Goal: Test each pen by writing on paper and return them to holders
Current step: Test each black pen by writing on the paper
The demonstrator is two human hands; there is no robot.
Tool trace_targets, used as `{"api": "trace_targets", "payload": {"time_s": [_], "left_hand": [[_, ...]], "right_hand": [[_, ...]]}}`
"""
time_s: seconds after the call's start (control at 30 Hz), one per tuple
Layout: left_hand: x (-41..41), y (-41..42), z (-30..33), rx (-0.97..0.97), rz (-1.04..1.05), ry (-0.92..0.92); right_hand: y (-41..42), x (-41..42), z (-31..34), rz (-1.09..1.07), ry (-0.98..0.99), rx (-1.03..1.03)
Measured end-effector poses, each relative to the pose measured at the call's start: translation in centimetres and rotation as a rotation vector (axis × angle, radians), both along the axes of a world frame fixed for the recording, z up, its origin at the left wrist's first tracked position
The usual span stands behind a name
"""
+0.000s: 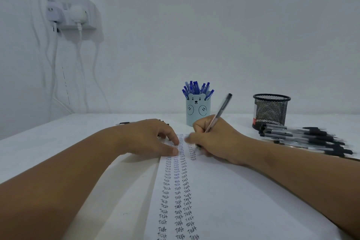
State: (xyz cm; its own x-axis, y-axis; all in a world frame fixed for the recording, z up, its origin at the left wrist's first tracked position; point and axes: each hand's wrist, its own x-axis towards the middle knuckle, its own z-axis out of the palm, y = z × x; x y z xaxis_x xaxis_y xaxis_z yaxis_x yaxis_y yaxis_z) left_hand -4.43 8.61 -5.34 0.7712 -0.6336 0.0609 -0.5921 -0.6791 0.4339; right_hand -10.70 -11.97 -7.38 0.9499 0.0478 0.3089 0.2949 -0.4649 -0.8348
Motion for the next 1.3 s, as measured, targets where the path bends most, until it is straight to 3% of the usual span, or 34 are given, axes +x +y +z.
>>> {"api": "trace_targets", "payload": {"time_s": [0.1, 0.3, 0.43, 0.63, 0.8, 1.0, 1.3], "left_hand": [[0.0, 0.0, 0.0, 0.007, -0.005, -0.008], [0.1, 0.1, 0.0, 0.008, -0.005, -0.001], [0.0, 0.0, 0.0, 0.003, -0.008, -0.001], [0.0, 0.0, 0.0, 0.003, -0.006, -0.009], [0.0, 0.0, 0.0, -0.001, -0.019, -0.002], [0.1, 0.0, -0.1, -0.001, -0.016, -0.011], [-0.7, -0.6, -0.2, 0.003, 0.022, -0.053]], "right_hand": [[-0.3, 0.1, 0.4, -0.045, -0.014, 0.261], [-1.0, -0.1, 1.4, -0.09, -0.18, 0.32], [-1.8, 0.7, 0.8, -0.192, -0.241, 0.019], [-2.2, 1.2, 0.1, -0.22, -0.514, -0.384], [-2.2, 0.6, 0.0, -0.127, -0.515, -0.516], [-2.1, 0.4, 0.1, -0.078, -0.482, -0.454], [-2.6, 0.5, 0.6, -0.058, -0.373, -0.551]]}}
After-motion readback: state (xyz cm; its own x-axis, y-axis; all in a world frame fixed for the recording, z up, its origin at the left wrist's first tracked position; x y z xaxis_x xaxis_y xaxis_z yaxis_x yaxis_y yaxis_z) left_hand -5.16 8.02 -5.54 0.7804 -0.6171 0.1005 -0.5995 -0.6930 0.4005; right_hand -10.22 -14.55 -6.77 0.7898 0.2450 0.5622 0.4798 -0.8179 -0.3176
